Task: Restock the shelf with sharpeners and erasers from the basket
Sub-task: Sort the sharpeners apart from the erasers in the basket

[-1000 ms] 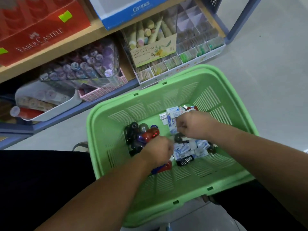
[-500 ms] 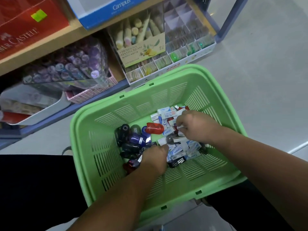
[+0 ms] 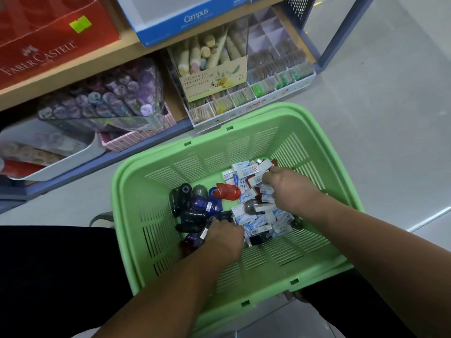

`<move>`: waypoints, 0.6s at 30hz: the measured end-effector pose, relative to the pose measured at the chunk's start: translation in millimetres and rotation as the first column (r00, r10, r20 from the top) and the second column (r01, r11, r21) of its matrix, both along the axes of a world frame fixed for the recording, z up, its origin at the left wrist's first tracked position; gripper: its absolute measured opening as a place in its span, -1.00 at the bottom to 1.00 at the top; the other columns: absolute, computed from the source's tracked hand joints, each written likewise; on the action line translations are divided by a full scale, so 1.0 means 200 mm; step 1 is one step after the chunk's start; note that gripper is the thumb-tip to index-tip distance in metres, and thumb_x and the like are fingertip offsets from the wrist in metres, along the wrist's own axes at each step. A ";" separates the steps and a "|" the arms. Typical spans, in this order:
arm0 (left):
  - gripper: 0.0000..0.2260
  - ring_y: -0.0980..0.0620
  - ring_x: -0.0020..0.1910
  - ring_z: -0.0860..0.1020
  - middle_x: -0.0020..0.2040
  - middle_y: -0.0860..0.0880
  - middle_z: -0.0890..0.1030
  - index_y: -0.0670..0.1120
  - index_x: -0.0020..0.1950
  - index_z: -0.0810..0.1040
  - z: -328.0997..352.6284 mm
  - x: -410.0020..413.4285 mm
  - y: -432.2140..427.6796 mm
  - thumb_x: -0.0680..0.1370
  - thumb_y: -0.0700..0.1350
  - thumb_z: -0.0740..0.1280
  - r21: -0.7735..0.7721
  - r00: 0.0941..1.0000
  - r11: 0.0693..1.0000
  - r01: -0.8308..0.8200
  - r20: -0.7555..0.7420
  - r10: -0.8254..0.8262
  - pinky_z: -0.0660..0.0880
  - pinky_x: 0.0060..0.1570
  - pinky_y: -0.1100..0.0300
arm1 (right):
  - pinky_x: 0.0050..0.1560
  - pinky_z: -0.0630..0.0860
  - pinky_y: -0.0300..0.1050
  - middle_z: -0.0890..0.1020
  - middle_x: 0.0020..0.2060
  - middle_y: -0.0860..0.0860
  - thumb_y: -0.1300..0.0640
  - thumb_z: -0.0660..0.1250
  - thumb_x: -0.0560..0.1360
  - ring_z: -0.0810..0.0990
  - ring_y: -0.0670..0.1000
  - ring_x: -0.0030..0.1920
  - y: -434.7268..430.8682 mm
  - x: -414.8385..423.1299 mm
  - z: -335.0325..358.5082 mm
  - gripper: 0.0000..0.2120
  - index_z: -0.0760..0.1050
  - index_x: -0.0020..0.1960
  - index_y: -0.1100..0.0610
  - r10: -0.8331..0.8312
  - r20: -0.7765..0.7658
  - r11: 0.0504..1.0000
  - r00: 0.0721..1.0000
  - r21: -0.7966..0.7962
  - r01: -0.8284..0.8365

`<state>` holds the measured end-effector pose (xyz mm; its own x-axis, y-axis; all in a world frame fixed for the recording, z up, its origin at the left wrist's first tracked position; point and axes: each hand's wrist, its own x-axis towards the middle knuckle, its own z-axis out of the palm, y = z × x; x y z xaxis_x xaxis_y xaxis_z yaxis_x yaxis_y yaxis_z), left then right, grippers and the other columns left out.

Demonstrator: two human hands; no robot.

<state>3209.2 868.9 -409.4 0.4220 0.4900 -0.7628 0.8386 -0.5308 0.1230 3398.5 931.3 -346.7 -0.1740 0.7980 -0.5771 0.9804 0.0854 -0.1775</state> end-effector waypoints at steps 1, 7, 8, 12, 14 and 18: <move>-0.72 -0.17 0.27 0.49 0.26 -0.15 0.58 -0.09 0.31 0.51 0.00 0.00 -0.01 0.60 -0.09 0.30 0.017 0.999 1.000 0.025 -0.026 -0.024 0.34 0.35 -0.09 | 0.08 0.59 -0.02 0.56 0.16 0.04 0.26 0.34 0.54 0.56 0.09 0.11 0.01 -0.01 0.02 -0.64 0.50 0.31 0.09 0.014 0.012 1.000 1.000 -0.015 -0.014; -0.81 -0.13 0.12 0.60 0.09 -0.10 0.66 -0.09 0.17 0.58 0.03 -0.01 0.00 0.58 -0.10 0.32 -0.023 0.999 0.999 -0.035 -0.015 0.035 0.36 0.40 -0.09 | 0.15 0.60 0.00 0.63 0.21 0.06 -0.05 0.31 0.58 0.62 0.11 0.13 0.10 -0.05 0.16 -0.67 0.53 0.31 -0.01 -0.078 -0.042 0.994 0.996 -0.075 0.074; -0.82 -0.13 0.11 0.60 0.09 -0.10 0.66 -0.09 0.16 0.57 0.04 -0.02 0.00 0.59 -0.09 0.31 -0.032 1.000 0.999 -0.031 0.003 0.031 0.36 0.39 -0.08 | 0.16 0.59 0.00 0.63 0.20 0.05 -0.07 0.31 0.57 0.63 0.11 0.13 0.09 -0.05 0.17 -0.68 0.54 0.29 -0.02 -0.107 -0.067 0.991 0.992 -0.085 0.101; -0.76 -0.13 0.06 0.57 0.06 -0.12 0.61 -0.12 0.15 0.50 0.13 -0.06 0.01 0.65 0.01 0.18 -0.125 0.974 0.978 -0.169 0.129 0.185 0.46 0.18 -0.03 | -0.01 0.64 -0.01 0.68 0.12 0.08 0.08 0.24 0.61 0.66 0.08 -0.03 0.07 -0.01 0.21 -0.72 0.56 0.28 0.02 -0.213 -0.169 0.977 0.962 -0.058 0.206; -0.75 -0.08 -0.08 0.56 -0.06 -0.09 0.59 -0.10 0.07 0.50 0.21 -0.08 0.03 0.64 0.04 0.14 -0.108 0.921 0.949 -0.297 0.231 0.315 0.52 -0.07 0.06 | -0.26 0.58 -0.13 0.68 0.05 0.10 0.21 0.20 0.60 0.62 0.02 -0.21 0.07 0.01 0.23 -0.66 0.52 0.34 0.05 -0.275 -0.216 0.961 0.937 -0.030 0.275; -0.80 0.06 -0.31 0.49 -0.24 -0.01 0.54 -0.08 0.03 0.42 0.32 -0.04 0.19 0.69 -0.01 0.09 -0.109 0.719 0.803 -0.586 0.386 0.578 0.30 -0.39 0.16 | -0.07 0.57 -0.09 0.65 0.14 0.10 0.35 0.16 0.52 0.63 0.08 -0.01 0.04 -0.01 0.26 -0.50 0.45 0.42 0.08 -0.445 -0.401 0.881 0.801 -0.034 0.472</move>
